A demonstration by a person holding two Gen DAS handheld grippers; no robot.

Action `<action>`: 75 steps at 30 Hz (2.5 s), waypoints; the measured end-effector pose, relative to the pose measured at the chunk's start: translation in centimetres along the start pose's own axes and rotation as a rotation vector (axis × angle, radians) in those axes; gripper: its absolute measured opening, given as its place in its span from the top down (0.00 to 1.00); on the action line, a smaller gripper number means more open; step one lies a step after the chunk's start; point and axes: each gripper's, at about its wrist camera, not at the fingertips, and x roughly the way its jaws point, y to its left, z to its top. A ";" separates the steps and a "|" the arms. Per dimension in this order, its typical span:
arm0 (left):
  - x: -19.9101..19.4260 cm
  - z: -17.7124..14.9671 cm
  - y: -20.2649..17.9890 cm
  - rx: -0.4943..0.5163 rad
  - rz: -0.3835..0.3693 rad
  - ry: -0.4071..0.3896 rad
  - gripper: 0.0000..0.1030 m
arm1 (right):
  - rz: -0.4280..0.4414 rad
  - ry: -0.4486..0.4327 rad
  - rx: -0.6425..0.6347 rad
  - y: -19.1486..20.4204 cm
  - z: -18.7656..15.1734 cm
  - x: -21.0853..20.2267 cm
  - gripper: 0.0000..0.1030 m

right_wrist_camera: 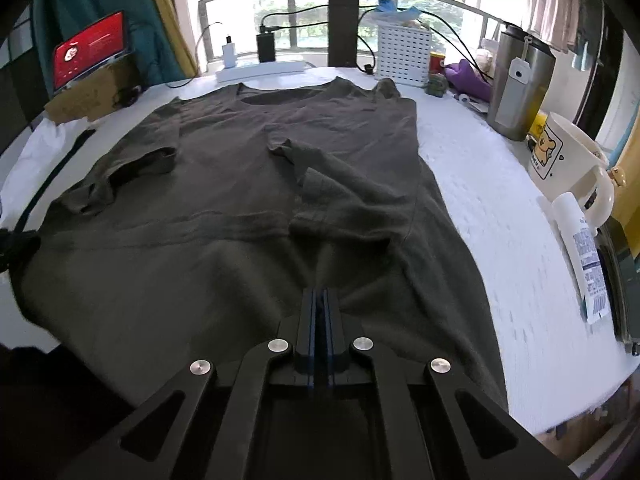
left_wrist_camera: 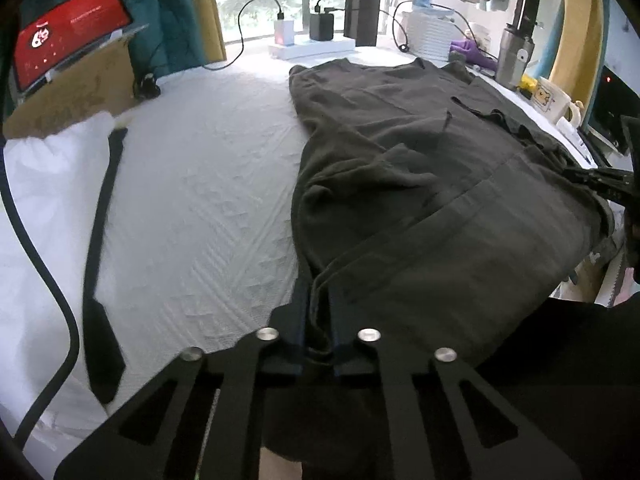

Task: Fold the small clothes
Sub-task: 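Lift the hem with both grippers and fold it toward the collar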

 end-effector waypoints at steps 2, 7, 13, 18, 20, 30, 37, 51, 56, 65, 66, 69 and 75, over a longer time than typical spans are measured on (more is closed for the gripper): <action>-0.7 0.3 0.0 0.001 -0.001 -0.019 0.97 | 0.004 0.000 -0.005 0.3 -0.5 -0.7 0.97; -2.2 0.6 0.0 0.014 -0.005 -0.054 0.97 | 0.010 -0.007 0.006 0.2 -2.0 -3.0 0.97; -2.0 0.2 0.4 0.008 -0.011 -0.053 0.97 | 0.002 -0.029 0.040 -1.0 -2.9 -4.1 0.97; -1.2 -0.1 1.3 -0.041 -0.011 -0.027 0.90 | -0.012 -0.036 0.052 -1.0 -2.6 -2.9 0.97; -1.1 -0.4 1.7 -0.049 -0.004 -0.024 0.53 | -0.014 -0.034 0.051 -0.9 -2.4 -2.5 0.97; -0.4 -1.6 0.9 0.005 -0.015 0.018 0.68 | -0.057 -0.053 0.073 -1.4 -1.4 -1.5 0.15; -2.0 -1.2 0.6 0.030 0.003 -0.034 0.96 | -0.018 -0.029 0.045 -0.8 -0.9 0.6 0.51; -7.0 2.9 -1.4 0.056 -0.011 -0.237 0.97 | -0.035 -0.174 0.031 -0.6 0.0 -5.3 0.93; -8.5 4.4 -2.1 0.079 -0.009 -0.301 0.97 | -0.059 -0.241 0.048 -1.6 0.7 -7.9 0.93; -9.4 7.4 -2.4 0.088 -0.015 -0.396 0.97 | -0.108 -0.313 0.069 -3.4 1.5 -10.4 0.93; -9.4 8.0 -2.3 0.081 -0.018 -0.410 0.97 | -0.115 -0.316 0.070 -3.5 1.6 -10.4 0.93; -9.5 9.2 -2.3 0.072 -0.036 -0.447 0.97 | -0.130 -0.324 0.071 -3.9 2.1 -10.5 0.93; -8.5 11.0 -2.4 0.073 -0.038 -0.465 0.97 | -0.149 -0.350 0.080 -4.6 3.6 -10.3 0.93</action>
